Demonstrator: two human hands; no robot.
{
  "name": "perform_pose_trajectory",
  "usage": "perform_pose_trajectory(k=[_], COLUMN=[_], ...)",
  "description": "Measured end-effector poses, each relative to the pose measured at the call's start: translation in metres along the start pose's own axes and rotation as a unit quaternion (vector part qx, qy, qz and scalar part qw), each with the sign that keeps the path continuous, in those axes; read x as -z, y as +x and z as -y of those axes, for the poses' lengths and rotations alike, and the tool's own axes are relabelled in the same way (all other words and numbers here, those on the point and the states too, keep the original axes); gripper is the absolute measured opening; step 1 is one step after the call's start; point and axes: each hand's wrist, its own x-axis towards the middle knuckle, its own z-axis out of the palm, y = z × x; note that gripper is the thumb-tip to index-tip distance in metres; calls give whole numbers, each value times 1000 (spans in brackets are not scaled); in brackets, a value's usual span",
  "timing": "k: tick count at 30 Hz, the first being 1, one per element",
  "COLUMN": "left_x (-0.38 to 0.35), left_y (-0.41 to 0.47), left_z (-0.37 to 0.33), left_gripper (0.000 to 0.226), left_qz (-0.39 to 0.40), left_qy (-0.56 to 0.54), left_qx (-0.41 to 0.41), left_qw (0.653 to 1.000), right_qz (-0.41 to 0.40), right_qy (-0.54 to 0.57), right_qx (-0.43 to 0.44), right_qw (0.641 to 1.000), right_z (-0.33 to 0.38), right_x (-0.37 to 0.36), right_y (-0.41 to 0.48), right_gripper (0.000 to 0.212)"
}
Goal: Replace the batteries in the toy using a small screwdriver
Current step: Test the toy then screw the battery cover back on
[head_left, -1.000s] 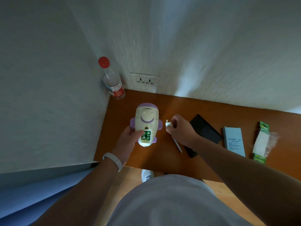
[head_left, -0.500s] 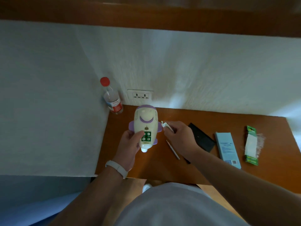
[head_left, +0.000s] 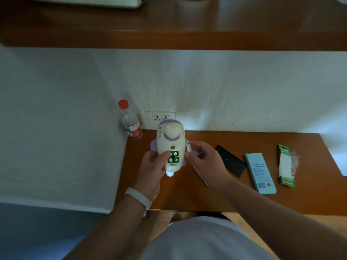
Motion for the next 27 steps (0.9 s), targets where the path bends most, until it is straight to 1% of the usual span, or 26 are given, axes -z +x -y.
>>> perform_pose_trajectory(k=[5, 10, 13, 15, 17, 19, 22, 23, 24, 26, 27], left_x=[-2, -11, -20, -28, -39, -51, -73, -80, -87, -101, -108], left_y=[-5, -13, -18, -20, -23, -26, -34, -35, -36, -40, -42], left_z=[-2, -7, -9, -10, -10, -10, -9, -8, -8, -9, -9], left_gripper=[27, 42, 31, 29, 30, 32, 26, 29, 38, 61, 69], left_qz=[16, 37, 37, 34, 34, 36, 33, 32, 32, 37, 42], left_qy=[9, 10, 12, 15, 16, 15, 11, 8, 9, 14, 12], left_qx=[-5, -22, -30, -35, -46, -48, -53, -56, -60, -69, -71], left_qw=[1000, 999, 999, 999, 998, 998, 998, 998, 998, 997, 997], right_qz=[-4, 6, 21, 29, 37, 48, 71, 79, 85, 93, 95], right_qy=[30, 75, 119, 160, 188, 183, 160, 150, 137, 106, 92], right_qx=[-21, -31, -36, -33, -29, -18, 4, 12, 20, 36, 40], right_qw=[999, 997, 992, 986, 981, 982, 985, 986, 987, 989, 990], right_z=[9, 23, 32, 39, 46, 55, 69, 73, 76, 81, 83], right_x=[6, 21, 35, 44, 54, 65, 82, 88, 94, 106, 111], right_y=[-9, -19, -23, -25, -27, -30, -35, -36, -36, -36, -36], right_gripper=[13, 11, 12, 14, 22, 21, 16, 15, 14, 11, 9])
